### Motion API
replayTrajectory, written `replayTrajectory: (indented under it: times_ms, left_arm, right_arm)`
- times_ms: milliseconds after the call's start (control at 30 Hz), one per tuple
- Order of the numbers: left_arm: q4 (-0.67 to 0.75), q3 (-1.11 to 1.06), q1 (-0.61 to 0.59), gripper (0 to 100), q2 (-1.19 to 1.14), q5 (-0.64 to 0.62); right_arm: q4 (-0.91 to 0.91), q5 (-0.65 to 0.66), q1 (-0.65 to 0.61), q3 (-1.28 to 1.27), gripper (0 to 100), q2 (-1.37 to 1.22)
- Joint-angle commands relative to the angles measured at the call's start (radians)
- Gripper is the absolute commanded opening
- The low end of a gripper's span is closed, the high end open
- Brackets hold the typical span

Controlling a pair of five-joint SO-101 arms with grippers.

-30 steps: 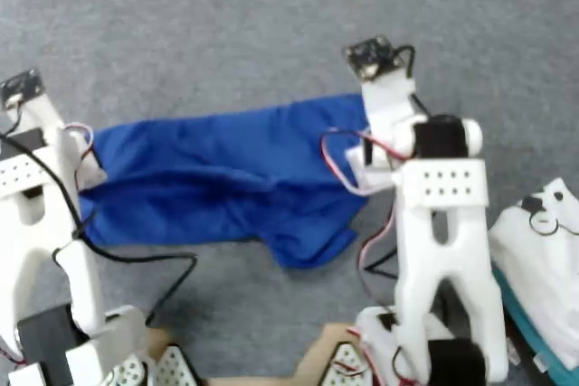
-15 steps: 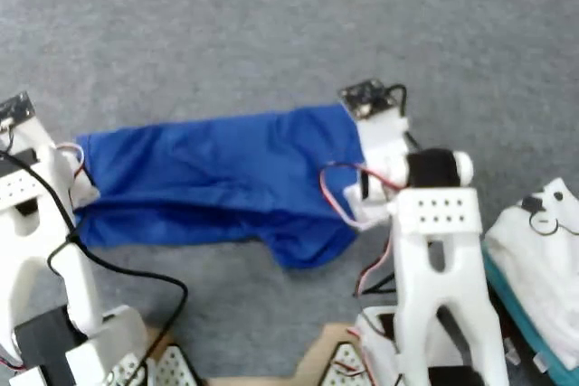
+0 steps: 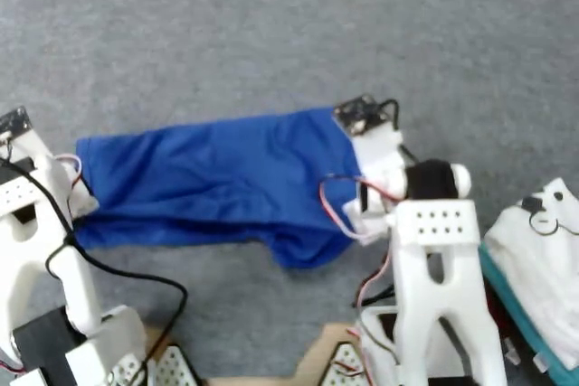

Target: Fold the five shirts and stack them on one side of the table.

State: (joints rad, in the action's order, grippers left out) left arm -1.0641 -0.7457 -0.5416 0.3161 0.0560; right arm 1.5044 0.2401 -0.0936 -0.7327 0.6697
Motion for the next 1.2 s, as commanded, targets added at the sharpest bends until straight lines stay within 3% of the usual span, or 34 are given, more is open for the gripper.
replayTrajectory:
  times_ms: [0,133,200,333,500,600,667,767,900,1000,1167]
  left_arm:
    - [-0.040,0.003,0.031,7,0.038,0.051]
    - [-0.061,0.006,0.002,18,0.038,0.029]
    - [-0.061,0.018,-0.029,19,0.038,0.034]
    - [-0.061,0.098,-0.117,19,0.038,0.035]
    - [-0.077,0.302,-0.198,18,0.038,0.015]
    - [-0.152,0.466,-0.195,9,0.027,-0.103]
    - [-0.172,0.545,-0.133,3,0.025,-0.158]
    - [-0.143,0.560,0.034,2,0.025,-0.239]
    - [0.041,0.491,0.195,2,-0.022,-0.311]
    - [0.181,0.462,0.207,2,-0.119,-0.311]
    - [0.253,0.460,0.193,2,-0.305,-0.310]
  right_arm:
    - [0.005,0.011,0.004,0.005,13.6,0.047]
    - [0.028,0.011,0.004,0.021,28.3,0.077]
    - [0.066,0.008,0.004,0.068,29.9,0.090]
    - [0.069,0.003,0.024,0.196,22.2,0.079]
    - [-0.049,0.009,0.044,0.340,0.2,-0.054]
    - [-0.121,-0.015,0.045,0.435,0.6,-0.200]
    - [-0.166,-0.049,0.039,0.506,0.5,-0.325]
    - [-0.184,-0.133,0.015,0.650,0.5,-0.533]
    - [-0.186,-0.184,-0.002,0.857,0.5,-0.774]
    - [-0.184,-0.219,-0.019,0.990,0.5,-0.921]
    - [-0.072,-0.304,-0.065,1.219,0.5,-1.139]
